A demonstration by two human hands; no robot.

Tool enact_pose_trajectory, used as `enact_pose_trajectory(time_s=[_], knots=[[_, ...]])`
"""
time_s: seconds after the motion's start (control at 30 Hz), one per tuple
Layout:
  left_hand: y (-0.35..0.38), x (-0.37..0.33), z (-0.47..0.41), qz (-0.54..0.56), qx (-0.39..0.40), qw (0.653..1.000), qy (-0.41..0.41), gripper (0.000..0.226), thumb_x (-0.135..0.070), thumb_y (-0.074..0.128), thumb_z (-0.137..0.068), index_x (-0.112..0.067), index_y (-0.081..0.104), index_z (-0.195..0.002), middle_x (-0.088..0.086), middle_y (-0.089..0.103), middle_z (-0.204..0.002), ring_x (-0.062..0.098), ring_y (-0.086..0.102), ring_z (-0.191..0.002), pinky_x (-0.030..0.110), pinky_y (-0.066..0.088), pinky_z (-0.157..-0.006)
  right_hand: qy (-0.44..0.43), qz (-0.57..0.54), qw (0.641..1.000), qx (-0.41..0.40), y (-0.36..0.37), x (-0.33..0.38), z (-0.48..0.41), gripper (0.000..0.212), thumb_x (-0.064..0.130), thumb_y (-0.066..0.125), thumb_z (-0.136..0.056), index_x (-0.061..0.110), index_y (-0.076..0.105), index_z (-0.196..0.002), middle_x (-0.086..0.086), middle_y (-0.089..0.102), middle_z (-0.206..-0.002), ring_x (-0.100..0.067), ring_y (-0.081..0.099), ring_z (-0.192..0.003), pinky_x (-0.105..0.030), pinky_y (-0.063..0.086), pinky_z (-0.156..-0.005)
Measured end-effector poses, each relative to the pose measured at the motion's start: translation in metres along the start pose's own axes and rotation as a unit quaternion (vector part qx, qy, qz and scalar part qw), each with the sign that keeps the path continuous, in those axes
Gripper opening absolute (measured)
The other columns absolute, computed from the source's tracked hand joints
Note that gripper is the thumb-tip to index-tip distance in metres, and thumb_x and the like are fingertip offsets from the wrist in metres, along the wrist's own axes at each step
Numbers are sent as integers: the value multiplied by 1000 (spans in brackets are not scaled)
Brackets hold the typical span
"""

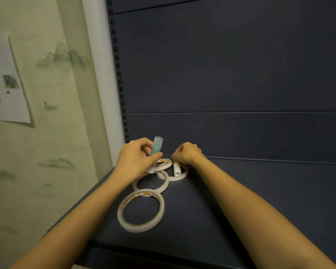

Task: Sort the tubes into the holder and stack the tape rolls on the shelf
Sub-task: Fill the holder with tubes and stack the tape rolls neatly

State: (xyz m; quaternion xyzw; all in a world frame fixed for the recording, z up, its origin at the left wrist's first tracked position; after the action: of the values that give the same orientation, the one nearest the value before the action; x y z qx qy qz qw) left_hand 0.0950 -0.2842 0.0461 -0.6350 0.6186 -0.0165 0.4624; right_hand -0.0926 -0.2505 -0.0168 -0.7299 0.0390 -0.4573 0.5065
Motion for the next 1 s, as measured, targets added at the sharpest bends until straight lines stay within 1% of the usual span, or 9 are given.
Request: enact_pose_trajectory(time_s=[0.17, 0.23, 0.37, 0.53, 0.67, 0.8, 0.87, 0.93, 1.0], knots=[[7, -25, -9, 38, -2, 999, 20, 19, -20, 72, -79, -11, 63, -93, -6, 58, -69, 7, 50, -59, 31, 49, -68, -38, -129, 990, -44, -45, -10, 21, 14, 27, 69, -84, 15, 66, -89, -10, 69, -104, -24, 66, -97, -40, 54, -90], [14, -45, -12, 61, -6, 998, 31, 22, -19, 72, -79, -10, 60, -95, -6, 59, -68, 8, 52, -61, 34, 50, -73, -47, -144, 986, -76, -74, -23, 39, 12, 25, 72, -81, 15, 68, -85, -11, 71, -101, -24, 68, -95, -39, 54, -90], [47, -103, -10, 90, 24, 993, 67, 21, -19, 71, -79, -10, 58, -93, -2, 63, -67, 13, 57, -65, 39, 51, -78, -40, -148, 979, -134, -138, -66, 88, 16, 23, 73, -80, 11, 70, -90, -11, 73, -95, -24, 70, -90, -39, 54, -90], [110, -198, 15, 132, 97, 980, 115, 20, -28, 67, -82, -13, 58, -91, 5, 70, -75, 25, 65, -82, 42, 50, -81, -12, -126, 969, -214, -222, -143, 170, 13, 21, 72, -81, 12, 69, -88, -1, 70, -84, -19, 71, -83, -39, 56, -87], [163, -283, 51, 180, 146, 961, 152, 18, -27, 65, -84, -11, 63, -93, 3, 66, -76, 21, 58, -74, 35, 47, -75, 12, -106, 954, -281, -286, -208, 249, 12, 21, 73, -80, 12, 67, -85, 3, 67, -81, -16, 70, -79, -41, 56, -84], [207, -365, 96, 203, 165, 942, 211, 14, -22, 67, -83, -12, 67, -93, 2, 60, -88, 18, 54, -72, 30, 44, -73, 44, -62, 941, -330, -336, -269, 328, 12, 23, 74, -79, 15, 66, -85, -1, 70, -88, -19, 68, -89, -42, 54, -85], [225, -402, 118, 218, 173, 934, 224, 13, -21, 68, -82, -12, 67, -93, 1, 61, -89, 17, 54, -72, 28, 43, -72, 61, -42, 934, -349, -359, -299, 367, 13, 22, 74, -79, 15, 67, -87, -1, 69, -87, -18, 67, -87, -36, 54, -81], [243, -436, 139, 231, 184, 926, 235, 11, -21, 69, -81, -14, 66, -90, -1, 63, -86, 13, 54, -69, 26, 42, -68, 69, -19, 926, -370, -381, -325, 403, 13, 22, 74, -79, 16, 66, -87, 2, 65, -83, -10, 62, -76, -23, 49, -70], [259, -465, 158, 242, 192, 921, 236, 9, -21, 69, -80, -18, 63, -86, -6, 62, -78, 10, 53, -67, 27, 44, -67, 88, 11, 917, -388, -402, -350, 437, 13, 24, 74, -79, 18, 65, -87, 3, 65, -84, -10, 60, -77, -22, 47, -70]])
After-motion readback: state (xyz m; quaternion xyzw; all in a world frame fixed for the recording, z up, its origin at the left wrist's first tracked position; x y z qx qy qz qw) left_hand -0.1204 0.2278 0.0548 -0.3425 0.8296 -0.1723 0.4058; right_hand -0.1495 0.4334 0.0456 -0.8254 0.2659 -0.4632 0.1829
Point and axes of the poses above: each hand's wrist, its own z-axis away from the middle knuckle, its own y-axis out of the palm, x = y × z, the point moved 8 cm from there along -z, towards the middle knuckle
